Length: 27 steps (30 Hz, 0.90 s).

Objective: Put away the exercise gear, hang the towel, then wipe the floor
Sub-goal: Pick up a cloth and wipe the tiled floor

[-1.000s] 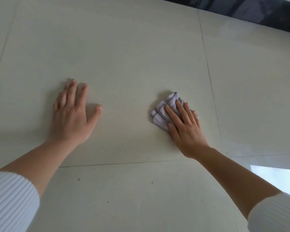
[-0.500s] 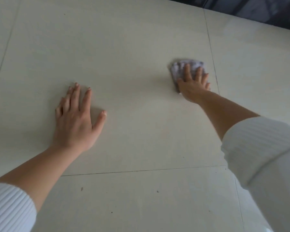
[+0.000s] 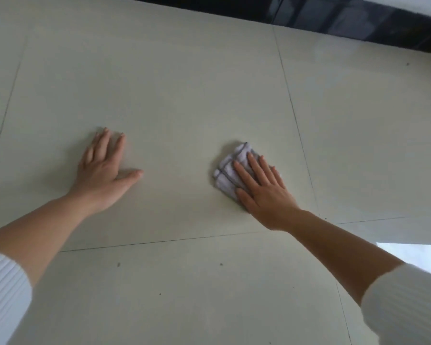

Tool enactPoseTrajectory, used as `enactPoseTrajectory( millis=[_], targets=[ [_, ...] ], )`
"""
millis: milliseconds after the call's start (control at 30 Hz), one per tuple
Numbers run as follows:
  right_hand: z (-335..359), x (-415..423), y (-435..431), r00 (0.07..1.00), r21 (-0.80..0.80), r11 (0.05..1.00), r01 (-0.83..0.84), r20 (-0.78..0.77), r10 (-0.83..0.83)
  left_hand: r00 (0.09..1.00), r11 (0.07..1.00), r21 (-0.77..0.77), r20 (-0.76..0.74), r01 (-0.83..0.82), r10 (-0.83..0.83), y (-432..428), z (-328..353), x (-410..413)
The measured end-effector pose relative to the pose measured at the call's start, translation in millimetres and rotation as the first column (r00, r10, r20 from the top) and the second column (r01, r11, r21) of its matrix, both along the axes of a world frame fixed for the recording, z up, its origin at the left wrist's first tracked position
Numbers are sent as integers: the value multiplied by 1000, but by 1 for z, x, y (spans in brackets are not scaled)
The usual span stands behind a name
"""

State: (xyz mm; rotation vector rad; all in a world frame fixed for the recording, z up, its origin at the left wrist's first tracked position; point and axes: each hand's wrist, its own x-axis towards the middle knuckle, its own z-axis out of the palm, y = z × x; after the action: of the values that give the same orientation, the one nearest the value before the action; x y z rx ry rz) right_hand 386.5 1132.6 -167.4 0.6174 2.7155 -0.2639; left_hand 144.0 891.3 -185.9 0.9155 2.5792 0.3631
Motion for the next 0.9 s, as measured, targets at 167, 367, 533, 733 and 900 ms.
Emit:
enactPoseTrajectory(
  millis=[167, 367, 533, 733, 900],
  targets=[
    [-1, 13, 30, 784, 3, 786, 619, 57, -618, 999, 997, 73, 31, 39, -41, -21, 7, 8],
    [2, -55, -45, 809, -58, 807, 588, 72, -584, 987, 987, 46, 42, 151, -153, -52, 13, 15],
    [3, -76, -148, 963, -142, 955, 260, -27, -267, 978, 979, 16, 53, 202, -202, -85, 20, 24],
    [1, -40, -184, 991, -132, 987, -86, -116, 71, 981, 982, -52, 84, 180, -175, -107, 25, 38],
    [0, 8, -125, 991, -16, 994, -107, -79, 106, 981, 979, -117, 119, 168, -154, -113, 29, 46]
  ],
)
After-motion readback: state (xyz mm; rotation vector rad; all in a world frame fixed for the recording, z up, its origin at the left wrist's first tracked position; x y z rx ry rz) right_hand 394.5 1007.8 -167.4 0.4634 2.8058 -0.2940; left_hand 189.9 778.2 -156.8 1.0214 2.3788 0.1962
